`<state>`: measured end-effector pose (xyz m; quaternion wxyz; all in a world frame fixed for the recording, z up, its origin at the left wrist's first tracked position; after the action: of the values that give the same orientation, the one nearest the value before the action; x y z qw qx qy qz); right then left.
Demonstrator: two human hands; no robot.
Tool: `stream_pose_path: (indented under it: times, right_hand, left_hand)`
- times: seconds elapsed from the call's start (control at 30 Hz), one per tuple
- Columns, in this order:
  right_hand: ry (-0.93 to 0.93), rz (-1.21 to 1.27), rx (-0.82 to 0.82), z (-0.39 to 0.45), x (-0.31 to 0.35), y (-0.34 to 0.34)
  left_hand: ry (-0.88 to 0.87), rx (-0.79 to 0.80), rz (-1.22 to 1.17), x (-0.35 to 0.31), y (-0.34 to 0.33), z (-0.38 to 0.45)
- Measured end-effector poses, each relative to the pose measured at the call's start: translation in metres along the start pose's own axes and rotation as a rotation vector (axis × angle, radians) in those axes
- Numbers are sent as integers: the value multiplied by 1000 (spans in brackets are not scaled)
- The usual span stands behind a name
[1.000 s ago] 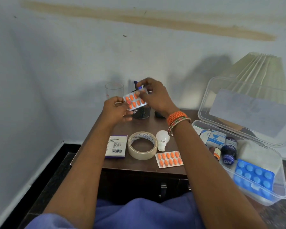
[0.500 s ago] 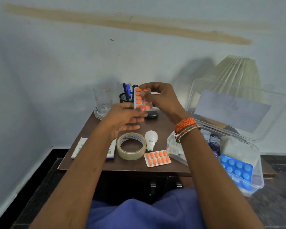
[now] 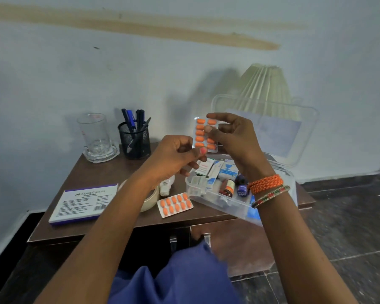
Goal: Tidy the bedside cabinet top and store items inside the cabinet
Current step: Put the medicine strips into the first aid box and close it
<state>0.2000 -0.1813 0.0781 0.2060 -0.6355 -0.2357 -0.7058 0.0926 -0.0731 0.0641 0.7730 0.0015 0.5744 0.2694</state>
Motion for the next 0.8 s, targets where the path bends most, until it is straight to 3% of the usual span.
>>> stream_pose_path:
  times: [0.2,0.37,0.47,0.6,0.8]
  right_hand:
    - [-57,-12,-102,-25,-11,36]
    - [-68,-188,-320,-50,-38,95]
    - [-103,-253,-397,-63,-59,118]
    - [-101,-226,-456,-71,-67,123]
    - [-17,-414,-488,-70,-70,112]
  left_hand:
    - [-102,143,211,-1,-29,4]
    - [-140,275,435,4,-56,9]
    - [-120,406,421,6,-72,8]
    - [-80,592,523,5,-89,6]
    - [-107,625,679,5,-95,6]
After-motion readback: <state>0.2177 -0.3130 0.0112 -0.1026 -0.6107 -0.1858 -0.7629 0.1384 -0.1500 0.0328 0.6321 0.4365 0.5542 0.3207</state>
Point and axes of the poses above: each hand's wrist, its own z-axis towards the middle knuckle, its own y-axis out of the back of the hand, x = y × z, the point moved 2 cm from there along z, towards the middle knuckle, and after that the axes turned 13 degrees about -y, right-handed, at the moved point
